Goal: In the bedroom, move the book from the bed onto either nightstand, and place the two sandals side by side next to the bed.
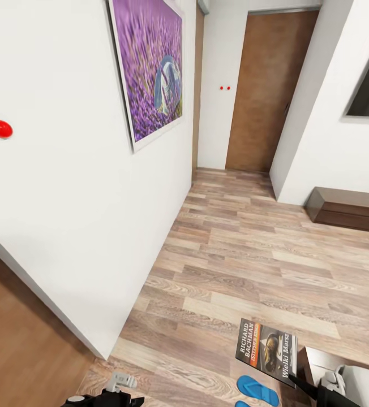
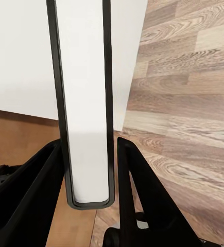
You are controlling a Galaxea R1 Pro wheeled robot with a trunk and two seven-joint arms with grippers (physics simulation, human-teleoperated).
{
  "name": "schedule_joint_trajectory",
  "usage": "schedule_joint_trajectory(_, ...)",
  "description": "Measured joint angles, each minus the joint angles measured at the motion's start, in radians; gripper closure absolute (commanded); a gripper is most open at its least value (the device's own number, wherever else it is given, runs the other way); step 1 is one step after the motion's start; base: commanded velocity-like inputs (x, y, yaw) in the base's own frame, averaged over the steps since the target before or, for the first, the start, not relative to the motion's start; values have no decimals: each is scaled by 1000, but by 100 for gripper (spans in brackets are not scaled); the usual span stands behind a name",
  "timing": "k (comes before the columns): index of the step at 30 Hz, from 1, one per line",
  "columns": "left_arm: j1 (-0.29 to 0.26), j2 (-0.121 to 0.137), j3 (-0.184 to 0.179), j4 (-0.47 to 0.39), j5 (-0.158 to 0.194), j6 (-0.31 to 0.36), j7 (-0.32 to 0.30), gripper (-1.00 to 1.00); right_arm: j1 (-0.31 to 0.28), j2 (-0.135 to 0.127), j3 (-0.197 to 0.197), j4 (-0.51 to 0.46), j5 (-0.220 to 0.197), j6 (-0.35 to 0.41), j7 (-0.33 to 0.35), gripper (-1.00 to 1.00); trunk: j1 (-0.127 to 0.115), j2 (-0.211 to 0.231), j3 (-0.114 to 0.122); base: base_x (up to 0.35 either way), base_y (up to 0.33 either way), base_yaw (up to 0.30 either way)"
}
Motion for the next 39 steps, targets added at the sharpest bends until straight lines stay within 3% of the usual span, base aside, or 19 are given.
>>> schedule_joint_trajectory(39,5,0,0,0,0,0,0,-100,0,0,0,0,0,0,0,100,0,0,63,0,0,0)
